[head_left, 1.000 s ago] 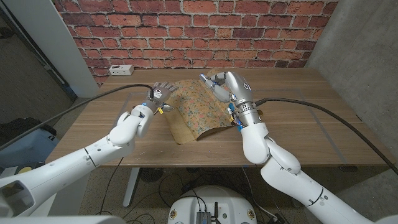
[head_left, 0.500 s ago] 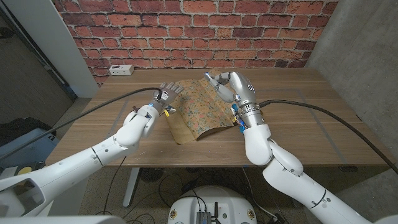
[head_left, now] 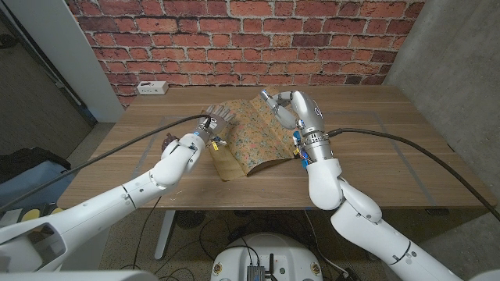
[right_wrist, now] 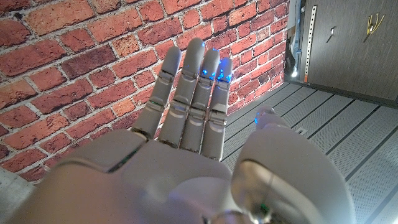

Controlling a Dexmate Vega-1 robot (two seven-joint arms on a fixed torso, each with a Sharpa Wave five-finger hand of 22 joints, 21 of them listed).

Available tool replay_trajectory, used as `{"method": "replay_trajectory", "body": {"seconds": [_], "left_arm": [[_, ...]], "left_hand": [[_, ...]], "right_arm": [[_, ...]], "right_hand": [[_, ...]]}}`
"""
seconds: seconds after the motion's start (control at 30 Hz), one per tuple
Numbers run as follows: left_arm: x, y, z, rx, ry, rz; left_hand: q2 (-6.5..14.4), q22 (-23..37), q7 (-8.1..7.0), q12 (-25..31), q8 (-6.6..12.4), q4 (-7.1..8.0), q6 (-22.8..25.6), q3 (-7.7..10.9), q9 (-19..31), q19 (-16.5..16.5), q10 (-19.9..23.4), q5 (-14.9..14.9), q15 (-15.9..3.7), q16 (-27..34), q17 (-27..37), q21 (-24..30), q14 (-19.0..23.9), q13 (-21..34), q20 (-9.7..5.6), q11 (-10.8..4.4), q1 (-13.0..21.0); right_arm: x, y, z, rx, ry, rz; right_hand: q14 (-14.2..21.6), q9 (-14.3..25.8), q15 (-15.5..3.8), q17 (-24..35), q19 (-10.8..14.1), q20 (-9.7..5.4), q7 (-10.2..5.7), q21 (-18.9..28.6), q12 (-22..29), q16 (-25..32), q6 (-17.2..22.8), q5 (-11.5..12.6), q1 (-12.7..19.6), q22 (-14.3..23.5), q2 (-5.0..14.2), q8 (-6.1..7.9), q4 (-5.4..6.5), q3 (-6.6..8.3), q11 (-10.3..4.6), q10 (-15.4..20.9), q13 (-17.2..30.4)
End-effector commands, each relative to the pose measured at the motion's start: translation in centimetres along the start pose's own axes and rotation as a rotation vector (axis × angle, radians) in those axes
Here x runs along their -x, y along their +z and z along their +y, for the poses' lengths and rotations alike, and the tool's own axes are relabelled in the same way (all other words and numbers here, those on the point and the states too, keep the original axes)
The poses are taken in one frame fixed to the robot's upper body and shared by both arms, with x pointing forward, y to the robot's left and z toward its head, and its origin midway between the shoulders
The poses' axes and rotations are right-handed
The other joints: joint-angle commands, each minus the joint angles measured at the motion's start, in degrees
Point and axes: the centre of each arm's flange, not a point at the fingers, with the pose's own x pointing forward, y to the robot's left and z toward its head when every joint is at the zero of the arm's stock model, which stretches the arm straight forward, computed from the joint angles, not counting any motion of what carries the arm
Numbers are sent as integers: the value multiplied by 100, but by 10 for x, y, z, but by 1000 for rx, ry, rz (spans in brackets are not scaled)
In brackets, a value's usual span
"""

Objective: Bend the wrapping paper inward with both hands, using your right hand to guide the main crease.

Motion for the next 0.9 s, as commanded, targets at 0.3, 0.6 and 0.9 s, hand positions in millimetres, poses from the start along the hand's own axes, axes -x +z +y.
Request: {"method": "replay_trajectory", "body": {"seconds": [0.3, 0.6, 0.9], "left_arm": [[-11, 17, -22, -85, 24, 9], [-16, 25, -26, -68, 79, 3], [-17, 31, -32, -82, 148, 34]], "left_hand": [[188, 23, 35, 33, 23, 22, -999, -15, 12, -65, -818, -20, 9, 69, 21, -76, -608, -52, 3, 127, 115], [1048, 21, -63, 361, 333, -33, -13, 267, 1, 447, -28, -181, -189, 174, -5, 41, -25, -155, 17, -22, 487], [1399, 31, -7, 533, 427, -130, 949, 525, 5, 1159, 827, -181, -325, 205, -18, 275, 793, -199, -82, -69, 968]], "right_arm": [[2, -3, -1, -13, -4, 4], [3, -3, -2, 1, 3, -18], [4, -2, -4, 39, 11, -37]], "right_hand": [[55, 4, 5, 45, 49, -5, 4, -10, 41, 35, 95, -16, 7, -2, 62, 64, -34, 74, 3, 76, 29], [51, 6, 8, 49, 45, -6, 9, -16, 40, 27, 94, -20, -16, -2, 54, 59, -51, 86, 16, 83, 27], [45, 9, 11, 62, 33, -16, -2, -26, 38, 23, 98, -26, -50, -2, 39, 56, -65, 93, 14, 71, 38]]}}
